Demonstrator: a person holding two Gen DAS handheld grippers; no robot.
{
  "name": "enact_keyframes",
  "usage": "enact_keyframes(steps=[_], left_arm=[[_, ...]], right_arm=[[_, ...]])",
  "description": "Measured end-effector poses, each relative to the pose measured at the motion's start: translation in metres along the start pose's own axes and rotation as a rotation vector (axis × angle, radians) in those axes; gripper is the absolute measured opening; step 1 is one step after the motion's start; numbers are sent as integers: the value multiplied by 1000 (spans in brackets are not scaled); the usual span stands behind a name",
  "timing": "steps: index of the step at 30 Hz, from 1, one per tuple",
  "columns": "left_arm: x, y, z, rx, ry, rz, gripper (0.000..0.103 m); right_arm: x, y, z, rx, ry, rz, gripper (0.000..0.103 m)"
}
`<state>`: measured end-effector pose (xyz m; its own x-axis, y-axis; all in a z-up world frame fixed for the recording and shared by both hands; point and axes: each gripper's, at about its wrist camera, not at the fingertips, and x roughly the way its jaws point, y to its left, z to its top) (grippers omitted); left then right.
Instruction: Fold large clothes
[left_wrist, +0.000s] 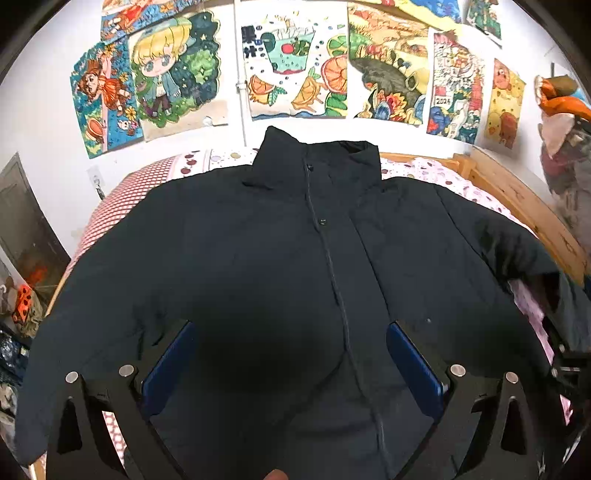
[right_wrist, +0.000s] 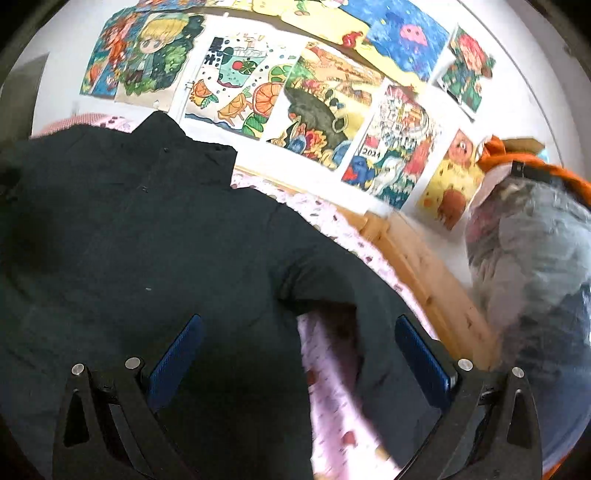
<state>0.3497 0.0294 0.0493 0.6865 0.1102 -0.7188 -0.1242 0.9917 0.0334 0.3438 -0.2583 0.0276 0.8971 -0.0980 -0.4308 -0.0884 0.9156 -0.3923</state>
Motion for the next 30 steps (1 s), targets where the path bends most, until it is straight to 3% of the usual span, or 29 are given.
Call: enact_keyframes(steps=[12, 18, 30], left_arm=[[42, -63, 26, 44, 42, -6, 103], [66, -104, 26, 75, 91, -33, 103], [109, -184, 33, 171, 76, -36, 103]], right_arm=[[38, -37, -22, 5, -40, -44, 102], [55, -53, -36, 46, -12, -45, 102], [69, -76, -74, 187, 79, -5, 102]])
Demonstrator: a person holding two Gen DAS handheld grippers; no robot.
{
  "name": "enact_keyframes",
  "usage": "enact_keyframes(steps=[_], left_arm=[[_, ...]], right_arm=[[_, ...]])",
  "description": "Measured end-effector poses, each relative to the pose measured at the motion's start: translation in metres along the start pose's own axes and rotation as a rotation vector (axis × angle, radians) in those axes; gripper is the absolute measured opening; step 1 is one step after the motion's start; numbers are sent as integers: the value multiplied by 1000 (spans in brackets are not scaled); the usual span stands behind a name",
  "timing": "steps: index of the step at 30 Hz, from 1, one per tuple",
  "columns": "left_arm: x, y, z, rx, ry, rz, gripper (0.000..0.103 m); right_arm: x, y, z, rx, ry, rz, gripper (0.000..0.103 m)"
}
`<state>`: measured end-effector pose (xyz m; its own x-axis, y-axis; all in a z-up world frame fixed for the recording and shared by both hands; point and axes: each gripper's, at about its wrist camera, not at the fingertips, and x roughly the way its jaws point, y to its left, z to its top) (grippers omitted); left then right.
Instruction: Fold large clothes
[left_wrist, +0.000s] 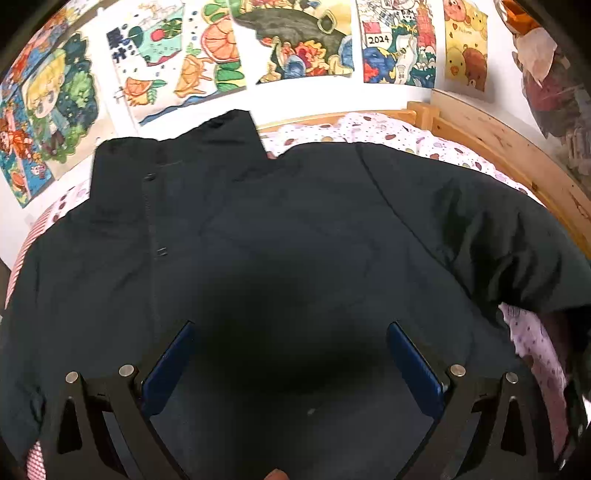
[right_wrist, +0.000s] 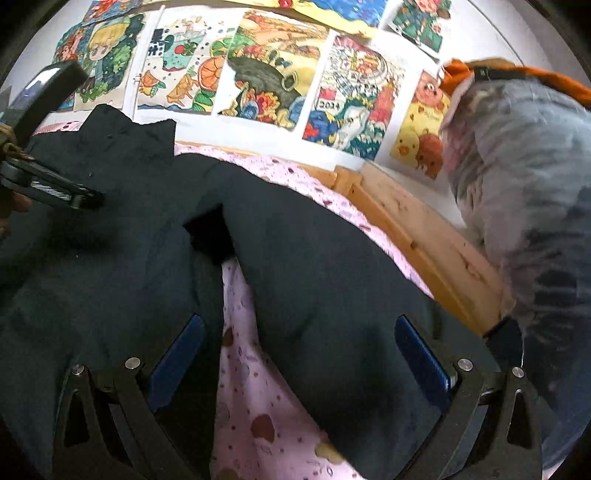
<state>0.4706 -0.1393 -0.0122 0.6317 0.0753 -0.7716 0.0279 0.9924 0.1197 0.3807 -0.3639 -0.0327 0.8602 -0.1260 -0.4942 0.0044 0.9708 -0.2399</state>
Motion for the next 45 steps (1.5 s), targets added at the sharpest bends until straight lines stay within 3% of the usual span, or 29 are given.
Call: enact_keyframes(steps=[3, 7, 9, 13, 23, 31, 34, 39, 45], left_arm=[[12, -12, 5, 0, -1, 4, 103], [28, -26, 11, 14, -12, 5, 103], [33, -29, 13, 8, -26, -8, 103], [46, -32, 14, -26, -17, -31, 103], [67, -39, 17, -26, -27, -39, 103], [74, -41, 14, -23, -38, -37, 103], [74, -41, 14, -24, -38, -38, 103], [74, -41, 15, -21, -26, -39, 103], [72, -37, 18, 25, 46, -58, 103]], right_arm=[[1, -13, -12, 68, 43, 30, 102], [-7, -42, -45, 301, 48, 274, 102], [-10, -56, -64, 402, 63, 323, 102], [-6, -80, -95, 578, 67, 312, 102], [11, -86, -117, 885, 123, 360, 102], [22, -84, -121, 955, 188, 336, 102], [34, -94, -124, 1068, 203, 336, 102], [54, -101, -126, 1112, 194, 276, 102], [61, -103, -121, 1179, 156, 213, 102]])
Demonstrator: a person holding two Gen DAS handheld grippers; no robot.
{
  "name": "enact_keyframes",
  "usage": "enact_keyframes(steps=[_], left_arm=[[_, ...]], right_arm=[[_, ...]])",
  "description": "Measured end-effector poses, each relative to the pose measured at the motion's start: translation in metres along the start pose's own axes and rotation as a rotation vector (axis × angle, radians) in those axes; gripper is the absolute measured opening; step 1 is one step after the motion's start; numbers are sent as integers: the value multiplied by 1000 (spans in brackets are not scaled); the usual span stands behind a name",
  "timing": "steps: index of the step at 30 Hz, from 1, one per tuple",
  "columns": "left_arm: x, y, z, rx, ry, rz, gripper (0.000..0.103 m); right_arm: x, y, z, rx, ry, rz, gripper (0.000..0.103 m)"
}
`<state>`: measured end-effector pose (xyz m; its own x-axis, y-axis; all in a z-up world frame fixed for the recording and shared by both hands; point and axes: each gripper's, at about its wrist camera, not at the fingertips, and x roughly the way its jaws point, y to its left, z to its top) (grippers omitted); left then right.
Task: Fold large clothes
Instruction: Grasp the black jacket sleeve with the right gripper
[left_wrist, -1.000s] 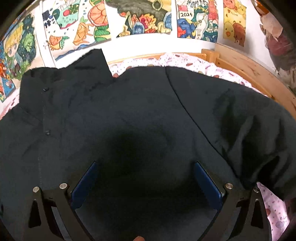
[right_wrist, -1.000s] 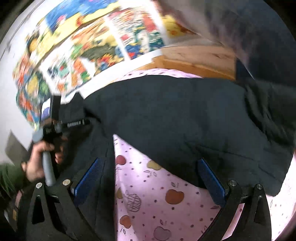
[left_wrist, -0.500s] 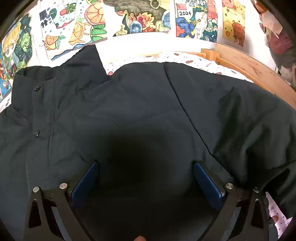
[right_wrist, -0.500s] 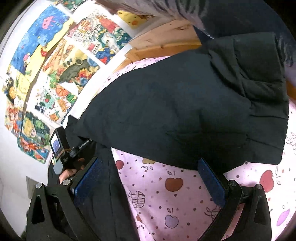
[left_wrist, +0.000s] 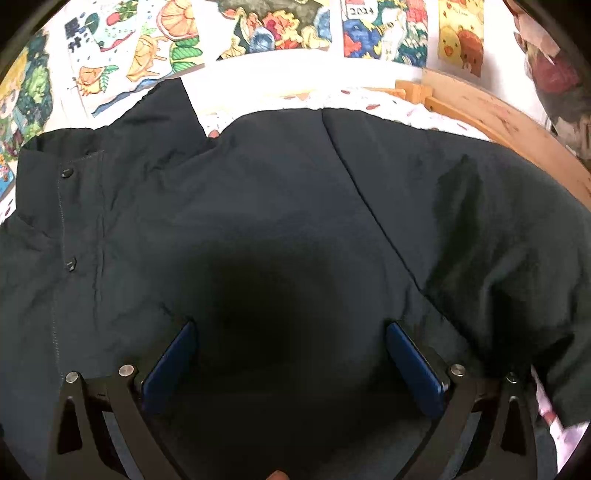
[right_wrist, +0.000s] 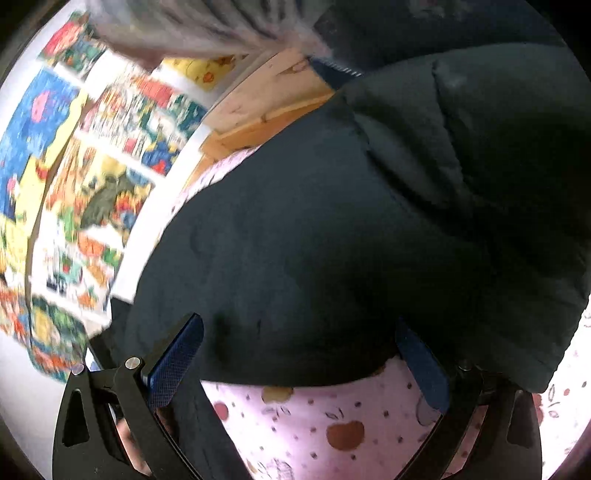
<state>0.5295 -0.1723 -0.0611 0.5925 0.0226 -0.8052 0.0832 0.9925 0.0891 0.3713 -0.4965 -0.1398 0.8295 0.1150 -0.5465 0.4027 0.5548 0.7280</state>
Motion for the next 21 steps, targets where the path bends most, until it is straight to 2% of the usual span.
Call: enact_keyframes(steps=[4, 6, 7, 9, 10, 11, 12, 13, 17, 21], left_arm=[[-14, 8, -6, 39, 22, 8, 103], [-24, 15, -13, 56, 30, 11, 103], [-30, 19, -18, 62, 34, 11, 103], [-38, 27, -28, 70, 46, 14, 103], [-41, 30, -32, 70, 52, 14, 103], [-45, 35, -38, 67, 60, 10, 103], [-49, 41, -43, 59, 68, 3, 103], [-52, 47, -47, 51, 73, -3, 103], [-67, 73, -63, 3, 88, -22, 103], [-82, 99, -77, -45, 96, -18, 103]], right_arm=[[-5, 1, 2, 26, -26, 23, 97], [-14, -4, 3, 59, -51, 42, 80], [-16, -7, 3, 79, -60, 52, 77], [-22, -14, 3, 124, -79, 58, 56], [-22, -14, 3, 124, -79, 58, 50], [-24, -17, 3, 151, -88, 41, 37], [-24, -19, 4, 160, -91, 26, 29], [-24, -19, 5, 170, -94, 20, 27], [-31, -1, 5, 96, -152, 12, 12], [-53, 48, 8, -126, -289, 29, 8]])
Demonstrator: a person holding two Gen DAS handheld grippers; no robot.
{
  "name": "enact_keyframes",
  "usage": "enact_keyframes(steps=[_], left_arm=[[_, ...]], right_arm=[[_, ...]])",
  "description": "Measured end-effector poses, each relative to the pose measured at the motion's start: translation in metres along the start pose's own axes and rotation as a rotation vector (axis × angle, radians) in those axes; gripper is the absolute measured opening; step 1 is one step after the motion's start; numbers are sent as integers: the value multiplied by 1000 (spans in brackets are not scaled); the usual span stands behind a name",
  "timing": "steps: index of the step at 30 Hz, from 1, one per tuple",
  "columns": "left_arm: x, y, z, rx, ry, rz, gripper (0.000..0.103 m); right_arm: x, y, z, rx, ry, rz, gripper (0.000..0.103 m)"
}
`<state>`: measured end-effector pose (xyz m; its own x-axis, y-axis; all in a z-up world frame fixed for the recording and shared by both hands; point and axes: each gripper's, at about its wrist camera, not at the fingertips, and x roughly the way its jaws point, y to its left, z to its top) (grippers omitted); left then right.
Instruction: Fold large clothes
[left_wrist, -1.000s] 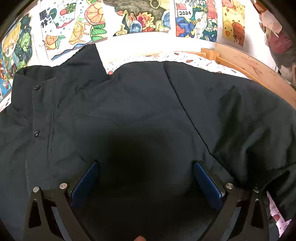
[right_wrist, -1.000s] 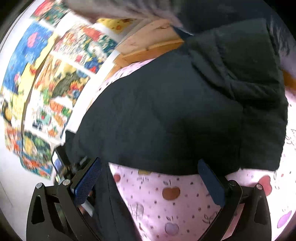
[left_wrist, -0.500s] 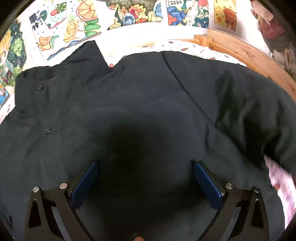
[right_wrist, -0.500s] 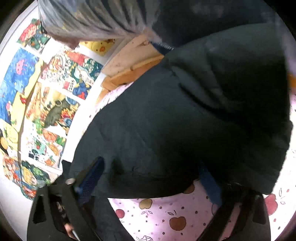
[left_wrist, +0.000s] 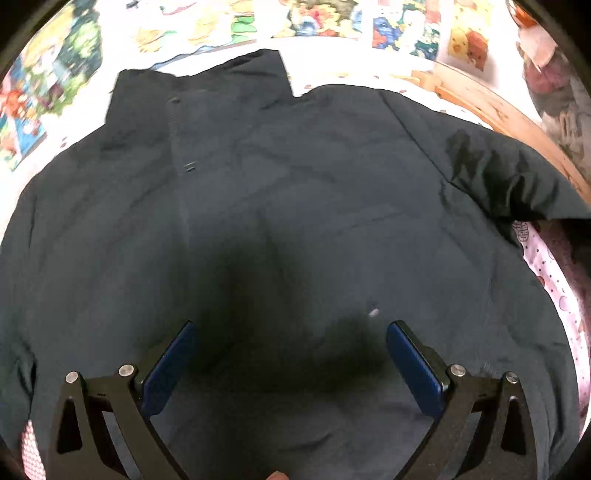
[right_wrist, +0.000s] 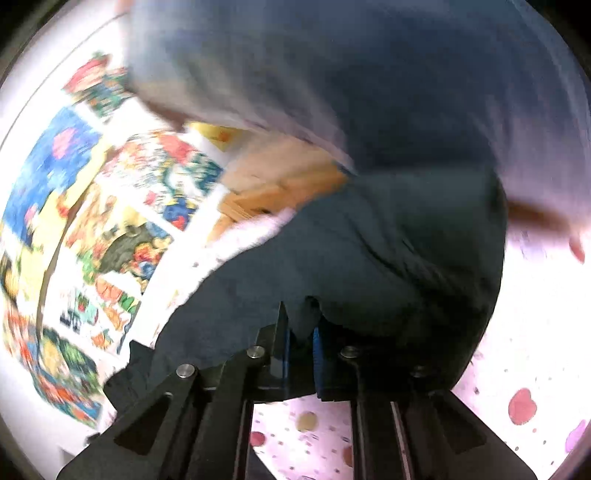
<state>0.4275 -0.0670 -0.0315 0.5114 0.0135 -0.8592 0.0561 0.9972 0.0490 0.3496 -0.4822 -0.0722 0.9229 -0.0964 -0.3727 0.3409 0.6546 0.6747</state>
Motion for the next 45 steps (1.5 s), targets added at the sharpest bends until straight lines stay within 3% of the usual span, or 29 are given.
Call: enact_keyframes(steps=[5, 8, 14, 15, 19, 22, 23, 24, 25, 26, 29, 31, 32, 35, 37, 38, 39, 43, 45], left_arm=[[-24, 32, -15, -30, -11, 39, 103], [-41, 49, -22, -38, -45, 72, 103], [-69, 92, -39, -109, -124, 131, 103], [-75, 102, -43, -125, -142, 142, 103], [-93, 137, -57, -196, -185, 156, 103], [-102, 162, -68, -260, -201, 127, 103], [-104, 168, -71, -274, -204, 126, 103], [-107, 177, -75, -292, -211, 121, 103], [-110, 185, -79, -308, -226, 112, 103], [-113, 189, -83, -320, -239, 106, 103], [-116, 207, -93, -366, -281, 49, 103], [-114, 217, -99, -403, -294, -34, 103], [-112, 220, -100, -424, -301, -74, 103], [-106, 227, -104, -477, -314, -185, 103], [-98, 230, -105, -506, -304, -257, 103], [-95, 230, -107, -515, -295, -288, 103], [-92, 231, -107, -524, -286, -318, 103], [-76, 231, -113, -556, -230, -407, 103], [-64, 229, -113, -562, -180, -412, 103]], right_arm=[[-19, 47, 13, -208, -142, 47, 8], [-39, 96, 19, -432, -250, 109, 8], [-61, 180, 8, -713, -279, 277, 7], [-61, 180, 8, -713, -279, 277, 7], [-56, 255, -39, -928, -183, 402, 7], [-53, 272, -66, -1006, -128, 437, 7], [-49, 289, -103, -1125, -47, 471, 7], [-49, 289, -103, -1125, -47, 471, 7], [-49, 297, -138, -1223, 12, 504, 7], [-49, 297, -138, -1223, 12, 504, 7], [-49, 300, -199, -1411, 137, 556, 7], [-53, 299, -232, -1531, 179, 565, 7], [-53, 299, -232, -1531, 179, 565, 8], [-57, 291, -270, -1674, 231, 551, 17], [-58, 278, -298, -1772, 396, 562, 39], [-62, 273, -306, -1788, 434, 578, 57], [-67, 269, -310, -1807, 437, 582, 61], [-87, 256, -311, -1835, 427, 613, 63], [-96, 250, -301, -1793, 455, 623, 72]])
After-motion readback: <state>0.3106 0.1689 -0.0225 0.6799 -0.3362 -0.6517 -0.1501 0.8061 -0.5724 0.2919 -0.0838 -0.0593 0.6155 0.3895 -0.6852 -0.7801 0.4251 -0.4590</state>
